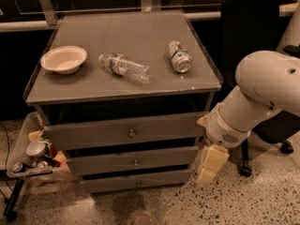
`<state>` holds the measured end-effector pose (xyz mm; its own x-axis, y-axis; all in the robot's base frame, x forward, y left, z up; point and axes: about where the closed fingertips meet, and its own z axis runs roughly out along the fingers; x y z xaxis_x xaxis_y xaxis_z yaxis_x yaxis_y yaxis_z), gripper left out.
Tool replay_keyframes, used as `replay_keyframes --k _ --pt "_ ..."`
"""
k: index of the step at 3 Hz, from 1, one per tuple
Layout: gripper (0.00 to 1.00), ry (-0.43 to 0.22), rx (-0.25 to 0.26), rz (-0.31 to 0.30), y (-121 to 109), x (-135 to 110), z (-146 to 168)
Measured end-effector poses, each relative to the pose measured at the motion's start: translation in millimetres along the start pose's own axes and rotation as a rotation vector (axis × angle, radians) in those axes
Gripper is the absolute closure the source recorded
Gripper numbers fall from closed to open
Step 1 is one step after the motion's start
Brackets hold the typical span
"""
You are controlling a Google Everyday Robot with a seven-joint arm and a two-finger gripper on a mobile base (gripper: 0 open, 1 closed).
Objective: Open bottom drawer
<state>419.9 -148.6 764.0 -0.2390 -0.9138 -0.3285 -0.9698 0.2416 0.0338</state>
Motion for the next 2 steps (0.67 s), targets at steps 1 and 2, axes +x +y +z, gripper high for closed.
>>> replay_keyframes --k 1,2 --pt "0.00 0.000 0.000 0.000 0 0 0" --pt "0.00 -0.009 -0.050 0.015 10 5 40"
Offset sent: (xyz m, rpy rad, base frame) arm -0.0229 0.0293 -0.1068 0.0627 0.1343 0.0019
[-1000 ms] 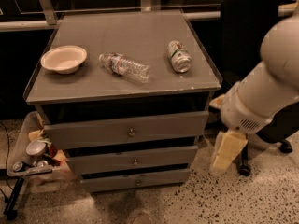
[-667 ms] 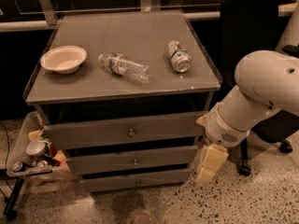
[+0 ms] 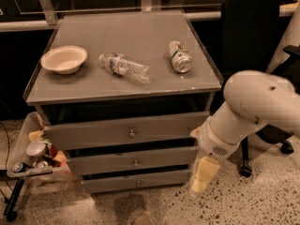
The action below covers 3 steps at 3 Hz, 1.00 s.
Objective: Open bottom drawer
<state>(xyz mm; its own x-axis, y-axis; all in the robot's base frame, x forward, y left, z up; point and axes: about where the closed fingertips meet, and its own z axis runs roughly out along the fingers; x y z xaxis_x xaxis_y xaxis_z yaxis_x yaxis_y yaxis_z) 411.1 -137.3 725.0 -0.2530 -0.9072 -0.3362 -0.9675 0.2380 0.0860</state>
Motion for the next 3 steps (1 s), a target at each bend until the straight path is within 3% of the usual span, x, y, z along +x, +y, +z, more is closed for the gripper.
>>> replay_keyframes --k 1,2,3 --pt "0.00 -0.007 -0.104 0.001 14 7 96" --pt "0.00 -0.036 -0.169 0.014 10 8 190" --pt "0.00 -0.063 -0.234 0.055 2 9 249"
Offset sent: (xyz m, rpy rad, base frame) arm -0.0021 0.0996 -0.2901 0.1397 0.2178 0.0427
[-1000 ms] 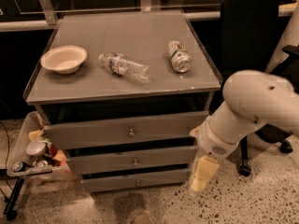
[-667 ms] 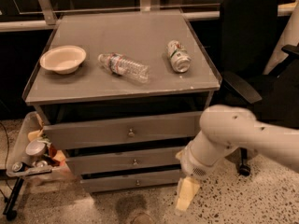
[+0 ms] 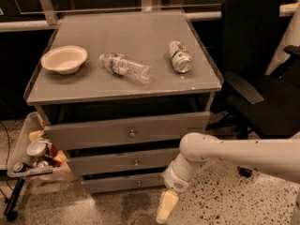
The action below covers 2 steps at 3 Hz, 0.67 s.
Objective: Open bottom drawer
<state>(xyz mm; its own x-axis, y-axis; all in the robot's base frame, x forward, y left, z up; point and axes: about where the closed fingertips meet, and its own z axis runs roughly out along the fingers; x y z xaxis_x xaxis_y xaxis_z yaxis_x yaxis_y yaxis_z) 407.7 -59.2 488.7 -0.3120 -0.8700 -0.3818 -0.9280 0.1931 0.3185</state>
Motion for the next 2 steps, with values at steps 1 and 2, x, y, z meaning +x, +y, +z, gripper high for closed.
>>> replay_keyframes --k 1,2 --pt "0.00 -0.002 -0.030 0.011 2.8 4.9 13.6" --pt "0.00 -0.006 -0.043 0.007 2.9 5.5 23.1"
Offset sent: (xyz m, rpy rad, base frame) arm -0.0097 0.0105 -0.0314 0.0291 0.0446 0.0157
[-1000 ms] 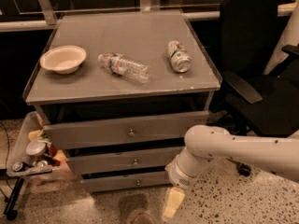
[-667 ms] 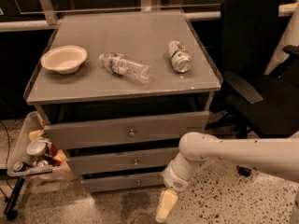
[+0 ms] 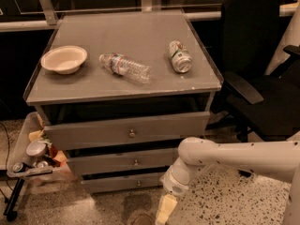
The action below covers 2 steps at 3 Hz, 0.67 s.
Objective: Open bottom drawer
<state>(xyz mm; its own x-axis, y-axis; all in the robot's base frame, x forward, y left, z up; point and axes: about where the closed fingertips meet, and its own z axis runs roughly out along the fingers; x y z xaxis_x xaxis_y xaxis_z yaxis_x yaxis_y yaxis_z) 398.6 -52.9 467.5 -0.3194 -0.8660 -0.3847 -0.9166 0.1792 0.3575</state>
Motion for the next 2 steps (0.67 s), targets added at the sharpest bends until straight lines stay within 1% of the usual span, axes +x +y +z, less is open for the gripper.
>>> replay_keyframes --k 1,2 --pt "0.00 -0.005 0.009 -0.018 -31 9 42" --pt "0.00 -0.017 0.013 -0.003 -63 29 98"
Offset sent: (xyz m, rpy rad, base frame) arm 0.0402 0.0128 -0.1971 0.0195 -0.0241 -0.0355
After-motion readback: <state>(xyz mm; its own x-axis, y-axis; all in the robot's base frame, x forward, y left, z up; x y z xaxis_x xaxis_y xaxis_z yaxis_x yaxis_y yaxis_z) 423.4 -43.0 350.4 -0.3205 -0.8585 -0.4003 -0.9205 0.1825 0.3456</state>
